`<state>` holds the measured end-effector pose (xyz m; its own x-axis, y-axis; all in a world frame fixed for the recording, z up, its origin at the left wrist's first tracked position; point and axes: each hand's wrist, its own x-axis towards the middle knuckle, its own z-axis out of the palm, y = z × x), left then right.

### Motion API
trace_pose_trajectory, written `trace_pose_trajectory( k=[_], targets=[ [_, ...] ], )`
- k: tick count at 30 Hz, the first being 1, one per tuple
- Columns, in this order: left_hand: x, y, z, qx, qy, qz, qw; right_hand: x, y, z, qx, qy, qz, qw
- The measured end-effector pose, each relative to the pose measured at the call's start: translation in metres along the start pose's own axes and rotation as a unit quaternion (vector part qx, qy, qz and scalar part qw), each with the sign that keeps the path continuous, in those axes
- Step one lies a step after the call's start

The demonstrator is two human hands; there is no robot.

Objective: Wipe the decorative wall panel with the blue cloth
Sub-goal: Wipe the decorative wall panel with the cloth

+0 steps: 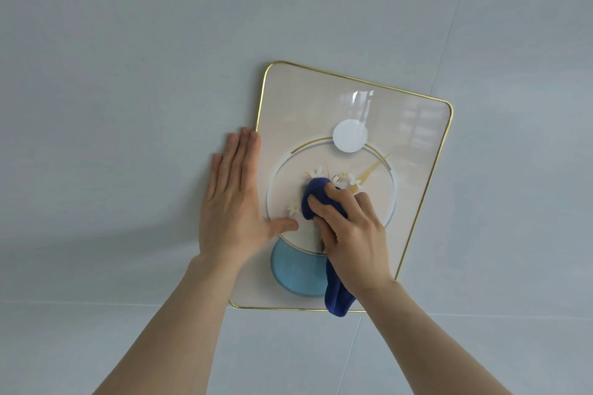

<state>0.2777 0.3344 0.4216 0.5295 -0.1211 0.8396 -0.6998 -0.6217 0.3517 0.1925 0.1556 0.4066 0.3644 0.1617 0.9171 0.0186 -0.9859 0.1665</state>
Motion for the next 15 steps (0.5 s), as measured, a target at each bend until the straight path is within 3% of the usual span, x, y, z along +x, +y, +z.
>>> trace_pose_trajectory(
  k=[8, 11, 15],
  targets=[
    [-0.002, 0.007, -0.023, -0.006, -0.06, -0.002, 0.998, 0.004, -0.01, -0.038, -0.004, -0.117, 0.055, 0.992],
    [0.0, 0.012, -0.04, -0.011, -0.095, -0.001, 0.995, -0.005, -0.011, -0.053, 0.061, -0.151, 0.142, 0.976],
    [-0.011, 0.023, -0.06, 0.003, -0.059, -0.012, 0.998, -0.016, -0.012, -0.071, 0.214, -0.175, 0.301, 0.913]
  ],
)
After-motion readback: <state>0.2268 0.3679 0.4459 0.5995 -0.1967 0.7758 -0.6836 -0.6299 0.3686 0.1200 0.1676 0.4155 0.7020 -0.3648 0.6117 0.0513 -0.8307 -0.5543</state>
